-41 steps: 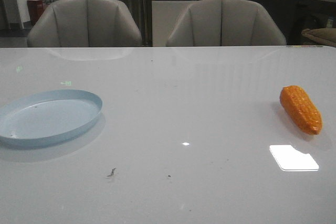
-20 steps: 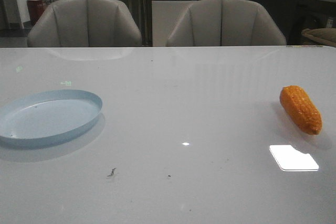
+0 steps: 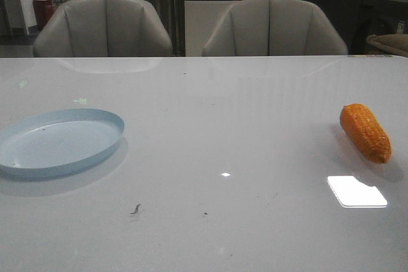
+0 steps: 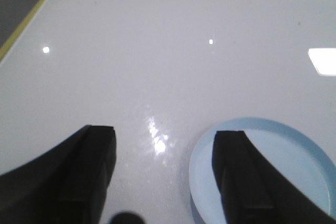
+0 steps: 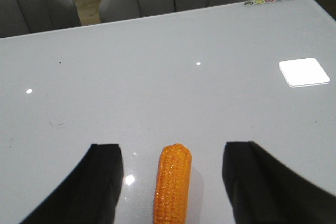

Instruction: Place corn on plate with both arms

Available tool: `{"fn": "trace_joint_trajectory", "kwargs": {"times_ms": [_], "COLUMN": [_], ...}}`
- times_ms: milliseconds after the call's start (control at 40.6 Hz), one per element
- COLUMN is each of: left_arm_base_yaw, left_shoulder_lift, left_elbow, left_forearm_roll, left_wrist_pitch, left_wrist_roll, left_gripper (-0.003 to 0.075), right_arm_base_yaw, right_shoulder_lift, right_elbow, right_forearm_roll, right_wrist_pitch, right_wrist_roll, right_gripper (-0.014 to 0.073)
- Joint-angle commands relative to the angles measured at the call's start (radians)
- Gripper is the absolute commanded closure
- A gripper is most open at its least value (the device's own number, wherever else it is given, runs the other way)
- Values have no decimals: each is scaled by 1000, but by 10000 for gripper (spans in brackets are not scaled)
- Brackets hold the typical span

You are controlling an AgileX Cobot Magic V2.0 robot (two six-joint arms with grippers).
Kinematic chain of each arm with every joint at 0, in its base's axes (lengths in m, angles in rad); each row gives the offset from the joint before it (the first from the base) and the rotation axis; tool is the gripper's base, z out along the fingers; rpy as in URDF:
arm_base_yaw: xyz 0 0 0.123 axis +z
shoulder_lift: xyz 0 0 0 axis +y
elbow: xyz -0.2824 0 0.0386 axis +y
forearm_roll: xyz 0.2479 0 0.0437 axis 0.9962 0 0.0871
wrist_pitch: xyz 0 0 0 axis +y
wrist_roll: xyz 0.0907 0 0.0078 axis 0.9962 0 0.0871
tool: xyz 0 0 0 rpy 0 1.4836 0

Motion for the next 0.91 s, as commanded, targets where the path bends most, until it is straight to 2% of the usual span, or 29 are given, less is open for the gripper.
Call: {"fn": "trace_joint_trajectory", "kwargs": {"times_ms": [0, 148, 295, 541, 664, 886], "left_arm_base_yaw": [-2, -2, -2, -4, -11, -42], "left_shoulder_lift": [77, 238, 422, 676, 761, 805], "left_elbow": [-136, -284, -399, -551, -610, -652], "left_forearm_roll": [-9, -9, -9, -9, -20, -35], "left_wrist_pitch": [102, 271, 360, 509, 556, 554], "left_wrist_roll": [-10, -10, -3, -3, -3, -3], "left_gripper": [239, 239, 253, 380, 420, 421], "right_arm_base_yaw": [0, 0, 0, 0, 0, 0], "right_shoulder_lift": [-8, -8, -8, -8, -8, -8], "right_elbow": [-33, -33, -33, -33, -33, -33], "right_forearm_roll": [-9, -9, -9, -9, -9, -9], "right_wrist_pitch": [-79, -79, -79, -79, -79, -79], "right_wrist_roll": [-2, -2, -2, -2, -2, -2], "right_gripper": [64, 64, 64, 64, 64, 64]}}
